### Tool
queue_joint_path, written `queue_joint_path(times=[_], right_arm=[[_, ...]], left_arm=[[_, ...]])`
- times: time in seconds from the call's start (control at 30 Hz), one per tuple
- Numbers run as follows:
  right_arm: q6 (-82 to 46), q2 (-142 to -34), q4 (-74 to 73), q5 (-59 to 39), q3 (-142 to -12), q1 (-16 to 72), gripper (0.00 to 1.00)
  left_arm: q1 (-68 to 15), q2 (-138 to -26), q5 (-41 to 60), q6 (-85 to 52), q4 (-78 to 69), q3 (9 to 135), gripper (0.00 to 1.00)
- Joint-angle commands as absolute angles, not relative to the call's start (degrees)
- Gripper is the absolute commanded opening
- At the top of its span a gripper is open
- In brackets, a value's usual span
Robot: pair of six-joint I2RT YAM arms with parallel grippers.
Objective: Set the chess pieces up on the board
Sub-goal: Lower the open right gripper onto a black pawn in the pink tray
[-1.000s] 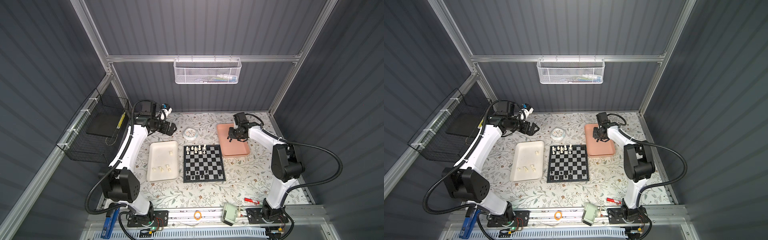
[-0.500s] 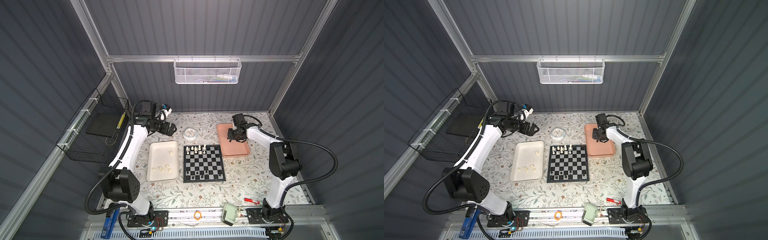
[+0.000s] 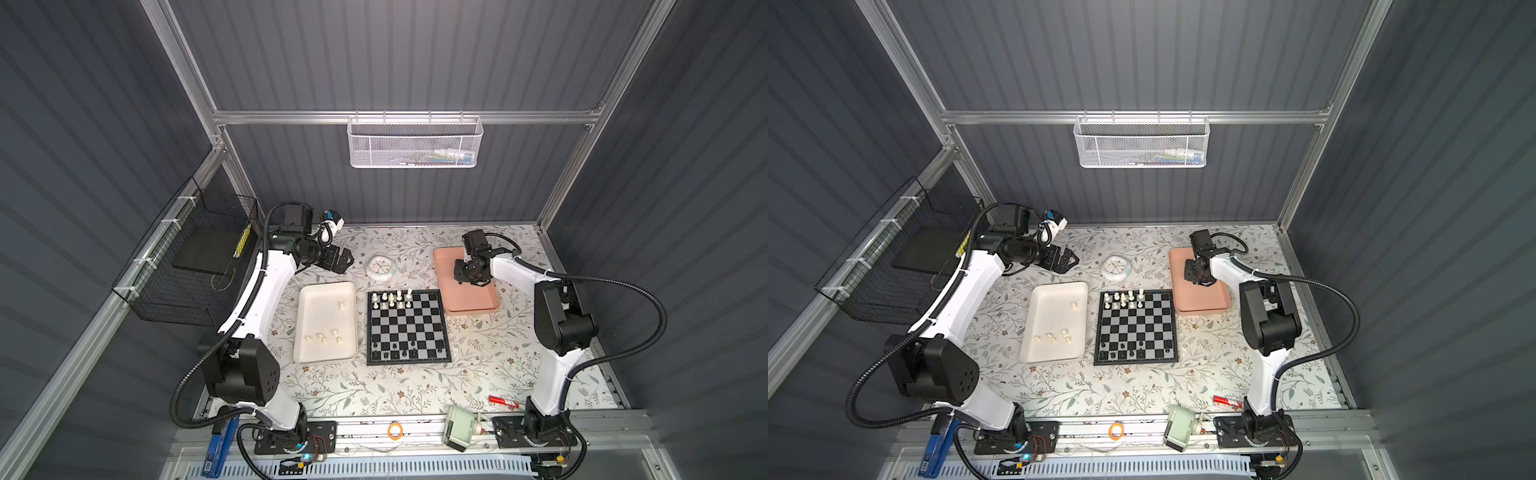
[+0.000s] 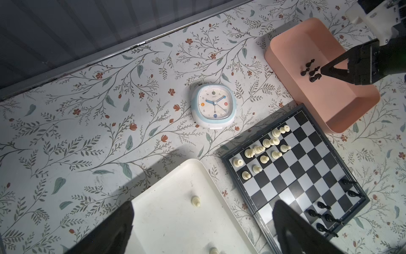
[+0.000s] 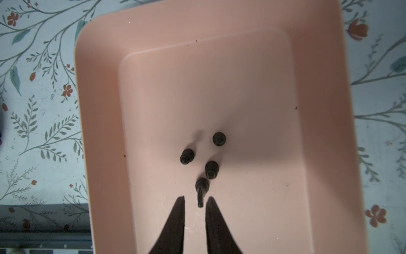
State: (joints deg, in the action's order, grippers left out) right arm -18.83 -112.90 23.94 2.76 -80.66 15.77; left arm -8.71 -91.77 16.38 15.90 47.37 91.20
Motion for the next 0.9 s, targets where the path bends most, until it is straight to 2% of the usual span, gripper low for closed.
queue_joint_path(times=[0.0,0.87], right_arm=[[-18.19,-114.25,24.04,3.12,-79.98,15.56,0.21],[-17.74,-116.78,23.47,4.1,-80.33,15.56,0.2]], left_arm=[[-9.05,-90.62,17.32,15.6,48.34,90.66,0.99],[-9.05,-90.62,17.07,15.46,48.16,90.44,0.99]])
